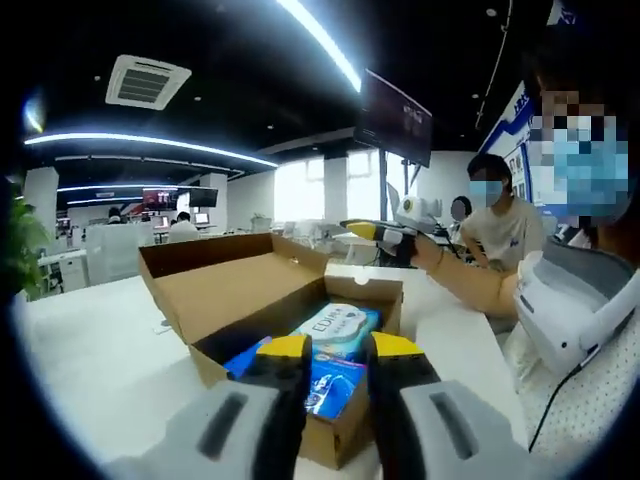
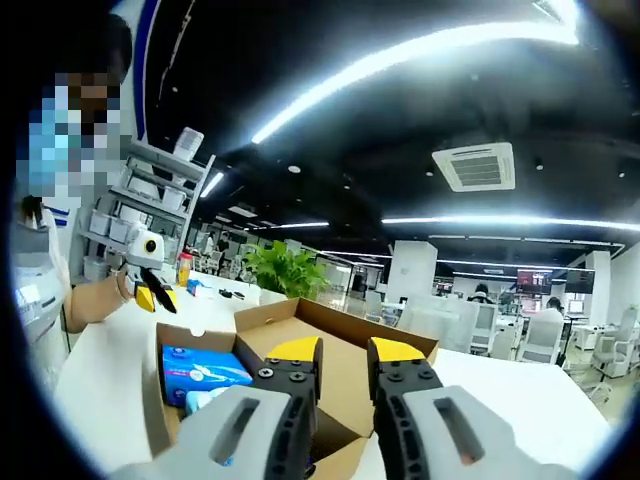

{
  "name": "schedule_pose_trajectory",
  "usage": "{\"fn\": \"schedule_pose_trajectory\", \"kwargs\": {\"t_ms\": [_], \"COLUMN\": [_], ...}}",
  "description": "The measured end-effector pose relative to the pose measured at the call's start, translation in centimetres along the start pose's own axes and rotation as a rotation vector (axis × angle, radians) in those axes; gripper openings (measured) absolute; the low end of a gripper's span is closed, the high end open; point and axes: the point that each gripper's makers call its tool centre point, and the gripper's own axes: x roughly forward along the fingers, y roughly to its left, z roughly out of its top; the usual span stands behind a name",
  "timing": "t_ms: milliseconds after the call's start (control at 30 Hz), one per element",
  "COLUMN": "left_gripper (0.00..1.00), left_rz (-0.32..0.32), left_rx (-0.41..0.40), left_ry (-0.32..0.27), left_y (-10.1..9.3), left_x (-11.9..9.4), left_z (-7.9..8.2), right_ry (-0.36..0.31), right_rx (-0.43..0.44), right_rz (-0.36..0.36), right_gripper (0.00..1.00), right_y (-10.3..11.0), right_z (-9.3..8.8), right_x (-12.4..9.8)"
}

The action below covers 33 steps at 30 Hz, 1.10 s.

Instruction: Operate the shoe box by opening the lid, removing the specified soft item, and placing it in the target area until the item is outside and the box remains undamaged.

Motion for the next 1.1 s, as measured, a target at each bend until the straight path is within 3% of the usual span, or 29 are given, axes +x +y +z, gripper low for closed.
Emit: {"fn": "schedule_pose_trajectory", "kwargs": {"t_ms": [300,467,633,833,933,1100], "left_gripper": [0.17,0.16,0.16,0.15,0.13,0.13], "left_rz": [-0.029,-0.039,-0.039,-0.035,-0.031,-0.033], "left_rx": [-0.017,-0.017,-0.019,-0.028,-0.019,-0.020], "left_ry": [0.039,0.069,0.090,0.102,0.114,0.111], "left_y": [0.0,-0.1,0.0,0.3,0.3,0.3], "left_x": [0.1,0.3,0.4,0.4,0.4,0.4], "left_z": [-0.7,-1.4,-1.8,-2.1,-2.4,-2.4], "right_ry": [0.014,0.038,0.080,0.129,0.151,0.219], "right_rx": [-0.060,-0.100,-0.120,-0.122,-0.134,-0.156], "right_rz": [0.062,0.087,0.133,0.239,0.252,0.330], "right_gripper": [0.20,0.20,0.21,0.24,0.24,0.27], "right_y": [1.4,1.9,2.5,4.1,4.2,5.4], "right_z": [1.9,2.1,2.0,1.7,1.5,0.5], "right_x": [1.5,2.2,2.9,3.4,3.6,3.6]}}
